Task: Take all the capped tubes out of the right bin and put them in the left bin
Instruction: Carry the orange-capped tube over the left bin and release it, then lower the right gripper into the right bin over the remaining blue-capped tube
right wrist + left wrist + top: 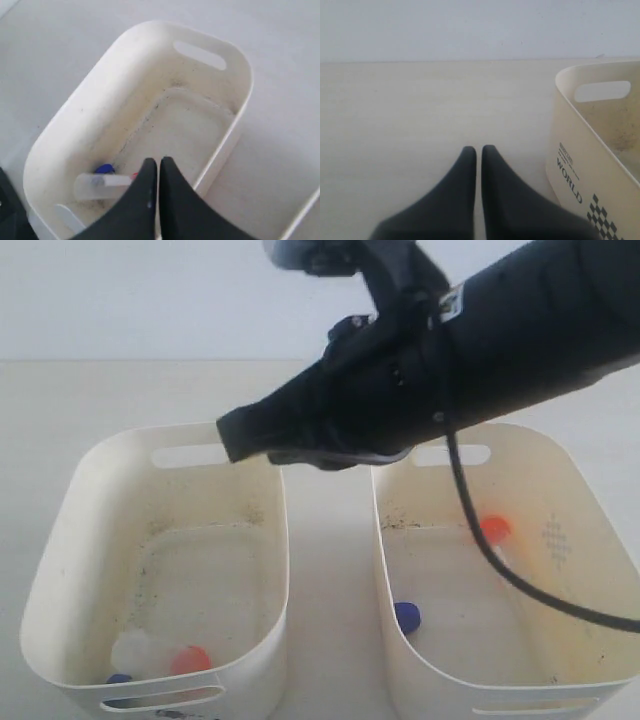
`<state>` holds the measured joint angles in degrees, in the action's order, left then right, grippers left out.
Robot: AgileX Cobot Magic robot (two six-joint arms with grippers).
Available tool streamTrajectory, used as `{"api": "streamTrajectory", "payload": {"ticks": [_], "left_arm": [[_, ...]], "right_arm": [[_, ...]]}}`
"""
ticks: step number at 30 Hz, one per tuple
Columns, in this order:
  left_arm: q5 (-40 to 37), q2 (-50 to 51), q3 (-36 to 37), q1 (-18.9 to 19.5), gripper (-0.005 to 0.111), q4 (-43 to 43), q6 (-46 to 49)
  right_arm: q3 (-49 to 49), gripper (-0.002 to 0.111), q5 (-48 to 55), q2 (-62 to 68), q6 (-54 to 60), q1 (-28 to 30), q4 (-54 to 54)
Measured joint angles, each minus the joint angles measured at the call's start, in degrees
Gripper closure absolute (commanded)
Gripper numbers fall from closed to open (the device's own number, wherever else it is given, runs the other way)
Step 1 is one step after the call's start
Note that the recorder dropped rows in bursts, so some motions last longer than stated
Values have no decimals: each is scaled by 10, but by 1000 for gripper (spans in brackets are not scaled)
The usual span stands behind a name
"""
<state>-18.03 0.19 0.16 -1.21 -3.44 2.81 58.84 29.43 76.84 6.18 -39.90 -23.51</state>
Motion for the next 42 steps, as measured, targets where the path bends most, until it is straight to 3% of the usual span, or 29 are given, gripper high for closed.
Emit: {"api": "streamTrajectory", "payload": {"ticks": [6,12,15,17,22,25,28,30,42], "left_arm": [[0,0,0,0,102,0,0],[0,0,0,0,102,0,0],[0,0,0,0,102,0,0],[0,0,0,0,102,0,0],[0,0,0,0,102,0,0],[0,0,0,0,102,0,0],[0,0,0,0,102,0,0],[0,0,0,0,102,0,0],[0,0,0,0,102,0,0]], "right_arm": [[0,107,52,-53,-234,0,242],[-4,109,239,-64,-407,0,471],[-36,109,259,-66,-422,0,500],[-74,109,220,-66,-446,11,508],[-130,109,103,-66,-390,117,400],[-131,109,80,-63,-181,196,187],[-131,109,131,-21,72,261,-67],[-127,109,162,8,146,281,-141],[-122,109,153,138,208,296,-224]]}}
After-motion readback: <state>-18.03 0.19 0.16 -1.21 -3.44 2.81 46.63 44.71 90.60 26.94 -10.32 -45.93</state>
